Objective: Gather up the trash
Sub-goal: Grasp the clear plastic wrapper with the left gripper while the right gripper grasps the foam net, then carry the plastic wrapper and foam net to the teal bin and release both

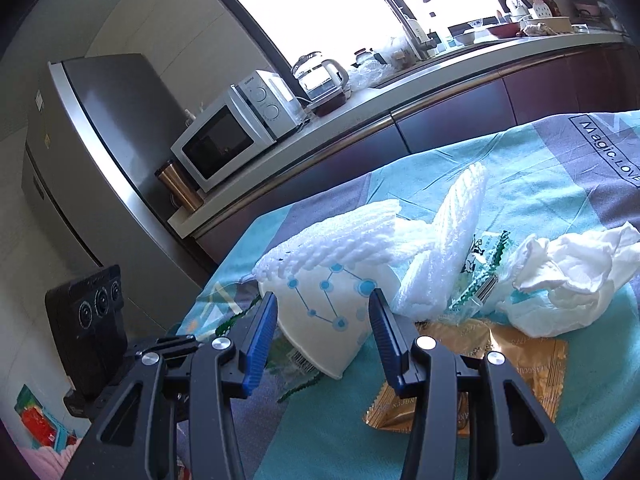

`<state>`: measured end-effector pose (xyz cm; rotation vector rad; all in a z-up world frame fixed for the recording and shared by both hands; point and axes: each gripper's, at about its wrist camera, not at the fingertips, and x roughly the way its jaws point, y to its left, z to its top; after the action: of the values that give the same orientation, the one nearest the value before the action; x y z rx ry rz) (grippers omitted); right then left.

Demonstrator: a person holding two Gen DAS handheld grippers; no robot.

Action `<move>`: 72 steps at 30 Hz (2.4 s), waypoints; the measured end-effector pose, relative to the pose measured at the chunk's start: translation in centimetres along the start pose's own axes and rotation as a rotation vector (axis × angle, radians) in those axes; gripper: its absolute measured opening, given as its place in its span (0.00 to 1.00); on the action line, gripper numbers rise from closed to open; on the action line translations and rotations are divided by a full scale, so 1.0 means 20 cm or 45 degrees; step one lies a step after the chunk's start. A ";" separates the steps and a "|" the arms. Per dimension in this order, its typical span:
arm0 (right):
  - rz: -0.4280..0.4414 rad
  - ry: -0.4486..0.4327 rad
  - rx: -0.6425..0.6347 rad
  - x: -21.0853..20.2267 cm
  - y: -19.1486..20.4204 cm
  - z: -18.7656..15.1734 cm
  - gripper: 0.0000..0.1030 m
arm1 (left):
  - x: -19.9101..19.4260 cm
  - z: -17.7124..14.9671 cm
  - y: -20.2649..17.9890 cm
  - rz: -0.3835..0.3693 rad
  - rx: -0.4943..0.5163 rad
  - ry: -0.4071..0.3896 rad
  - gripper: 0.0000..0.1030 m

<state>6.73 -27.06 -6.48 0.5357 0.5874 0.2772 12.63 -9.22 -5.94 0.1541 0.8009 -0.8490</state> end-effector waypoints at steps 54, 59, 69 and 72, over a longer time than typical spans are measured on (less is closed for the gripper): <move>0.320 0.074 -0.092 0.12 0.41 0.00 0.12 | -0.77 -0.45 0.35 0.242 -0.360 -0.279 0.10; 0.372 0.129 -0.141 0.17 0.51 -0.04 0.12 | -0.85 -0.50 0.39 0.282 -0.400 -0.295 0.10; 0.461 0.224 -0.227 0.28 0.71 -0.10 0.12 | -1.02 -0.62 0.50 0.372 -0.486 -0.339 0.10; 0.488 0.257 -0.245 0.33 0.76 -0.12 0.12 | -1.08 -0.66 0.53 0.403 -0.507 -0.349 0.10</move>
<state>9.19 -10.84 -2.71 0.4337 0.6434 0.7506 4.24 16.62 -2.37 -0.1820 0.6505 -0.3888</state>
